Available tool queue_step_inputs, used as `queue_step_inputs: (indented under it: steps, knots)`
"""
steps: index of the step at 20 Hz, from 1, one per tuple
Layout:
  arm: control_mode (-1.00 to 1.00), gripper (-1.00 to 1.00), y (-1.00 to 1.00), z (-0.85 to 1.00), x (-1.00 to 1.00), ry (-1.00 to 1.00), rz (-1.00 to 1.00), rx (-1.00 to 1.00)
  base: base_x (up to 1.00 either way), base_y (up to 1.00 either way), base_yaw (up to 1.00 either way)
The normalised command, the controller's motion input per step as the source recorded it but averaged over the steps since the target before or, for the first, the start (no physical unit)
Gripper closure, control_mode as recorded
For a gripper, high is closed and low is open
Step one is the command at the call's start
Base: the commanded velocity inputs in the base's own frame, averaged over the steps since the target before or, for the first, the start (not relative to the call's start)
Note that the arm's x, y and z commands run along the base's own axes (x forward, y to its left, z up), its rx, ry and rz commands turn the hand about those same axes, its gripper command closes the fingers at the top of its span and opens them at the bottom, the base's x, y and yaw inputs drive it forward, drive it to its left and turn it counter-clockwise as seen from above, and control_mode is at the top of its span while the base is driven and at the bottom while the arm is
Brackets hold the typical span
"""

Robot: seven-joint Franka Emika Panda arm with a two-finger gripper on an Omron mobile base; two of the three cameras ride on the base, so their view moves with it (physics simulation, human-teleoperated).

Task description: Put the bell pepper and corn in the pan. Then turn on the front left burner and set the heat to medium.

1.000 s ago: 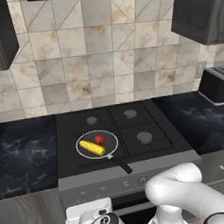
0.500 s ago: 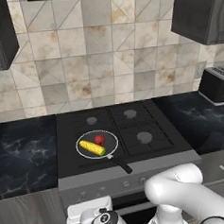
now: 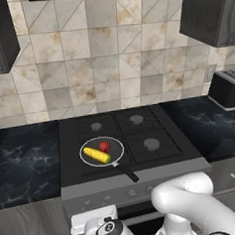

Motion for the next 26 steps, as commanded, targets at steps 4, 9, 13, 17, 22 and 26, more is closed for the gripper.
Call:
queue_step_inputs:
  steps: [4,9,13,17,22,26]
  knots:
    - [-1.00,-1.00,0.00,-0.29,0.01,0.00,0.02,0.00,0.00,0.00,0.00]
    - [-1.00,-1.00,0.00,-0.04,0.03,0.00,0.03,0.00,0.00,0.00,0.00]
    - [-1.00,-1.00,0.00,0.00,0.18,0.00,0.03,0.00,0.00,0.00,0.00]
    - [-1.00,-1.00,0.00,0.00,0.31,0.00,0.03,0.00,0.00,0.00,0.00]
    - [-1.00,-1.00,0.00,-0.03,0.12,0.00,0.02,0.00,0.00,0.00,0.00]
    - [-1.00,-1.00,0.07,-0.16,0.00,0.00,0.02,0.00,0.00,0.00,0.00]
